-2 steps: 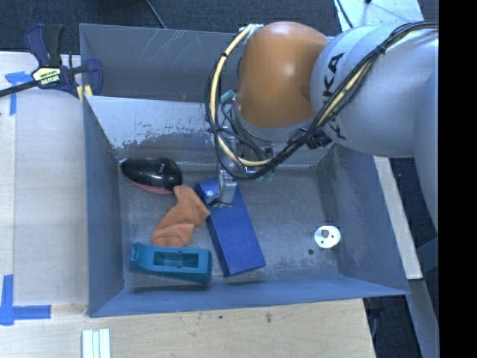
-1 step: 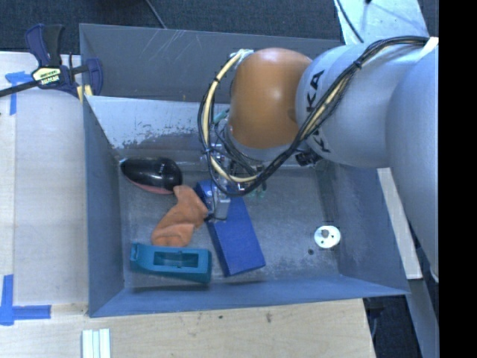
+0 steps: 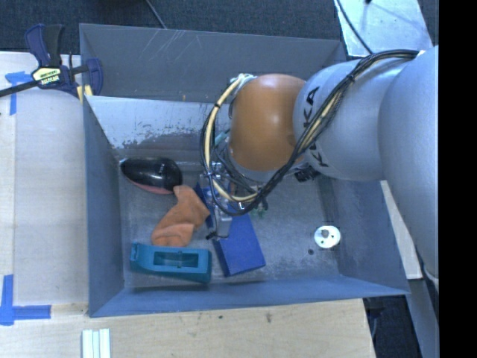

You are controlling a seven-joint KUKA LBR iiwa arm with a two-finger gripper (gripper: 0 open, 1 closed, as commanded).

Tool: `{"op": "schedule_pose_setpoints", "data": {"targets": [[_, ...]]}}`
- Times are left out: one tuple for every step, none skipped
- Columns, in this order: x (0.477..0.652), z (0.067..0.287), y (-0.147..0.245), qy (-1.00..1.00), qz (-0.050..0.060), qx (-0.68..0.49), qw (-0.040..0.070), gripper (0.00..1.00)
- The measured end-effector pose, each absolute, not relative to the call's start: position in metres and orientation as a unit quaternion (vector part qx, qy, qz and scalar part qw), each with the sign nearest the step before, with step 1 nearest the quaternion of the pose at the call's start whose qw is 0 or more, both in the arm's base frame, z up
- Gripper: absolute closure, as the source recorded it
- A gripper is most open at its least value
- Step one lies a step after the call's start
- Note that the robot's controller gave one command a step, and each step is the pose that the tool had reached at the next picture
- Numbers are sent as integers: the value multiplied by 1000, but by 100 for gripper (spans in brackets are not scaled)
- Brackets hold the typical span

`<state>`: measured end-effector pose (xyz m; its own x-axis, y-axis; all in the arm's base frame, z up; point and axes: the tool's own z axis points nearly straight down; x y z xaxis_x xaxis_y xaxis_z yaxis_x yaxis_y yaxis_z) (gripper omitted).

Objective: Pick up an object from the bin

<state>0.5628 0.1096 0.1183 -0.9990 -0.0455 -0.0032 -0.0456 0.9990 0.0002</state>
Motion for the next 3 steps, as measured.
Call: {"op": "schedule_pose_setpoints", "data": {"targets": [[587,77,124,999,4,50,13,100],[587,76,124,999,4,50,13,100],[566,213,131,999,0,42,2,100]]}}
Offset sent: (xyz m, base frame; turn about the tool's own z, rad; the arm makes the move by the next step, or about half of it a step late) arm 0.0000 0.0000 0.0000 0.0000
